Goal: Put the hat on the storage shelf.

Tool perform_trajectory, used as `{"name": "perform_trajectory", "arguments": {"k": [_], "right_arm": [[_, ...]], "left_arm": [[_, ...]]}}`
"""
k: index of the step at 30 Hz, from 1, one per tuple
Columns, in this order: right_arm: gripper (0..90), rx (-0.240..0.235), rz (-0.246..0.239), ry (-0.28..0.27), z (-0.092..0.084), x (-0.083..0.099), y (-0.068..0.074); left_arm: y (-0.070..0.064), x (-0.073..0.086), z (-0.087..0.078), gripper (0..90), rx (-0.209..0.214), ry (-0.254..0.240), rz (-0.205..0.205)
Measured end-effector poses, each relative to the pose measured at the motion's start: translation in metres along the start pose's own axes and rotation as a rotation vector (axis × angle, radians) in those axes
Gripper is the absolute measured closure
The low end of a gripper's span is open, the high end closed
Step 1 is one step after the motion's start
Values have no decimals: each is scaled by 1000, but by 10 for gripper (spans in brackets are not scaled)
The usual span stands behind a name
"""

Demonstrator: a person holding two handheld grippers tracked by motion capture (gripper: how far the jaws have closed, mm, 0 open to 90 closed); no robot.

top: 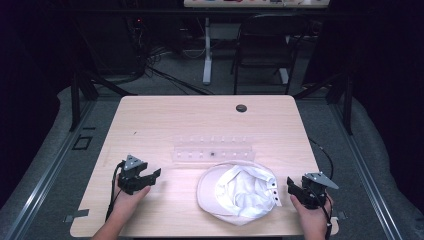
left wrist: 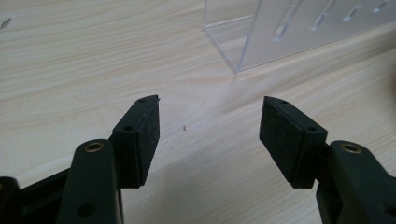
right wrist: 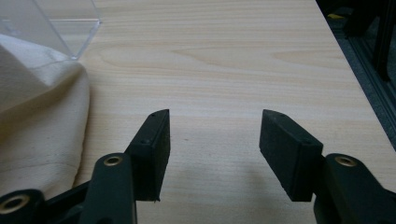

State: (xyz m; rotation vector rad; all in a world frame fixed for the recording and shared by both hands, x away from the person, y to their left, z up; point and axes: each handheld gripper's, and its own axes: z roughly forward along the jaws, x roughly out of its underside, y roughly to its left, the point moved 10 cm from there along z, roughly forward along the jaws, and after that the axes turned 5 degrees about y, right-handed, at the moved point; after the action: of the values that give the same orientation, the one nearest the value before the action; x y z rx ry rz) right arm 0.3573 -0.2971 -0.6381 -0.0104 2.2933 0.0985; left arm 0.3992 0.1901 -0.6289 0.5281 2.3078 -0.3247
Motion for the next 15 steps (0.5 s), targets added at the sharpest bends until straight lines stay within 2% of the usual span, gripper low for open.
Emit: {"name": "perform_trajectory", "arguments": {"k": [3,4,6,8,12,13,15], "right_arm": [[444,14,-21,-7,-4,-2,3],[445,16,-27,-25,-6,-5,5],[447,6,-19,-22,-9,-6,8],[449,1,-15,-16,-11,-6,9],[463,-7,-7,-22,-11,-5,11],[480,-18,4,-4,-11,-3,12],[481,-23,3,7,-11,-2,13]], "left_arm": [[-8,0,1,388,-3,6,44],[-11,0,2,399,0,8,60],[-15,1,2,413,1,11,82],[-17,1,2,441,5,11,89],[-19,1,1,441,0,7,116],[-19,-1,0,448,-14,-5,120],[-19,-1,-1,453,-13,-7,117]]}}
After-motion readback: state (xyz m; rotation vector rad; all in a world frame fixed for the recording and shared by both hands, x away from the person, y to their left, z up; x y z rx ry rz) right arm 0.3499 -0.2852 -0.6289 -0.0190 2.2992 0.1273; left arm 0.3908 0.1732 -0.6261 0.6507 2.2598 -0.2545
